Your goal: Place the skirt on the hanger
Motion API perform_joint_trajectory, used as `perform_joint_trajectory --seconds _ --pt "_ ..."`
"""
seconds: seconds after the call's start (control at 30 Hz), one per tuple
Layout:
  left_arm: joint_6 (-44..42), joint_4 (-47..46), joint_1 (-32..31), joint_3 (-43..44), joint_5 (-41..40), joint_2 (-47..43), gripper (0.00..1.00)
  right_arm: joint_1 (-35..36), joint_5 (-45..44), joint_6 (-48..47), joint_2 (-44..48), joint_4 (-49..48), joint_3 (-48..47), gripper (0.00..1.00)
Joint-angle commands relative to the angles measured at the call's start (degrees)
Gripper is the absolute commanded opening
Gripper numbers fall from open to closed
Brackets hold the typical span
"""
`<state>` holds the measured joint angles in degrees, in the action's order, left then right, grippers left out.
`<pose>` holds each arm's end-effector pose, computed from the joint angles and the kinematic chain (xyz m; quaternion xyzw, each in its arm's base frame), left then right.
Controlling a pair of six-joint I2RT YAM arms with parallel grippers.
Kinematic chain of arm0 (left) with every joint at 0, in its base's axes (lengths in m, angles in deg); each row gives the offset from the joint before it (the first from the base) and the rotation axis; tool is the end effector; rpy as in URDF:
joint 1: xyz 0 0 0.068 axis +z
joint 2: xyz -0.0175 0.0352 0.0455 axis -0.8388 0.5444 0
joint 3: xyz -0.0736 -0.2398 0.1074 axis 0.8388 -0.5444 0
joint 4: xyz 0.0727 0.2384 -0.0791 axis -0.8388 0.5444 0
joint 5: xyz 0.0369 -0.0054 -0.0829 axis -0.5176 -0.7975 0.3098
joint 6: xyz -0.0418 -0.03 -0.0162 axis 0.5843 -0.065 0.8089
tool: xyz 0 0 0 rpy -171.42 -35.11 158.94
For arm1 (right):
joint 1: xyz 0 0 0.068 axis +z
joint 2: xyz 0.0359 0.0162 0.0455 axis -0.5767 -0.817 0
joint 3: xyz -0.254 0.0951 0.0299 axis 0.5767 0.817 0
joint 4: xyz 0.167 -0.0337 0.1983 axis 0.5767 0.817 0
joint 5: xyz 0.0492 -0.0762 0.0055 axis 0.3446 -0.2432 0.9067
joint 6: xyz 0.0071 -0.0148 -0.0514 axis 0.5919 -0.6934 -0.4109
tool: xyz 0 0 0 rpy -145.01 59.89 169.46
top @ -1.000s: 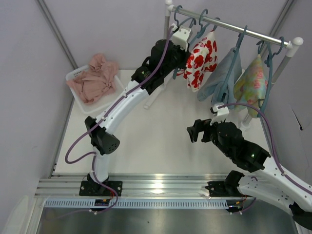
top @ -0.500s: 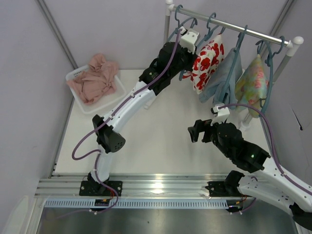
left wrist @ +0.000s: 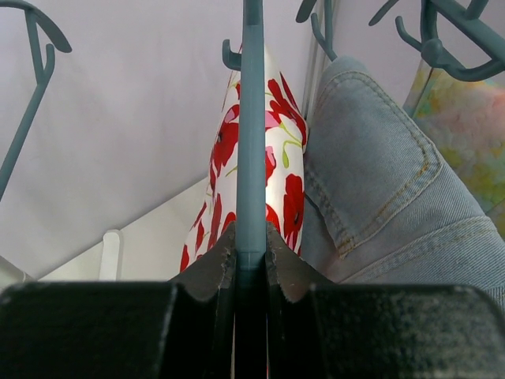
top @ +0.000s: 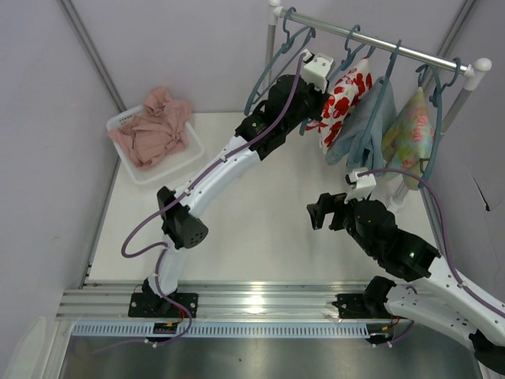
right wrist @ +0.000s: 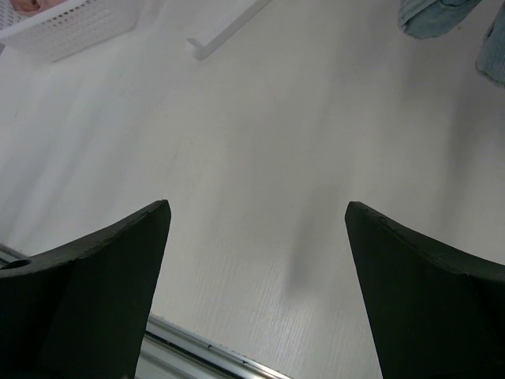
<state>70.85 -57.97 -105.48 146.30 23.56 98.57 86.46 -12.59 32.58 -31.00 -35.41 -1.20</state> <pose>0.3293 -0.3642 0.4555 0.2466 0.6779 -0.2405 0.6495 0.1023 0.1030 0.3337 -0.0897 0.8008 0.1823 0.5634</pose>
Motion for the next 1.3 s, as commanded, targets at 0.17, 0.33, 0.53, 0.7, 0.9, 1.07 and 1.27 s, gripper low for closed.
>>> perform_joint_trajectory --seconds 0.17,0.33,0.53,0.7,0.9,1.07,1.27 --pt "1.8 -4.4 -0.5 0.1 -2.8 -1.0 0.02 -0.3 -1.1 0.8 1.5 0.2 -1.4 0.99" --pt "2.0 -4.5 -0.8 -1.6 -4.1 -2.3 0.12 -0.4 -1.4 1.0 1.9 0.3 -1.4 0.99" --pt "3.6 -2.9 -0.8 -2.6 -2.2 -5.5 0.41 -0.4 2.7 0.9 -0.4 0.2 -2.8 0.99" --pt "4.0 -2.1 -0.8 -2.8 -0.9 -8.9 0.68 -0.4 3.3 1.2 -3.5 0.6 -3.6 0.99" --pt "3.0 -1.0 -0.8 -5.1 0.0 -15.4 0.88 -0.3 3.4 1.5 -5.3 1.0 -6.0 0.99" --pt "3.0 2.4 -0.8 -14.0 1.2 -24.7 0.99 -0.1 3.9 2.3 -5.5 -1.0 -6.2 0.99" --pt "5.7 5.5 1.1 -34.2 -0.3 -44.8 0.99 0.3 7.3 2.6 -5.7 -5.5 -6.5 0.99"
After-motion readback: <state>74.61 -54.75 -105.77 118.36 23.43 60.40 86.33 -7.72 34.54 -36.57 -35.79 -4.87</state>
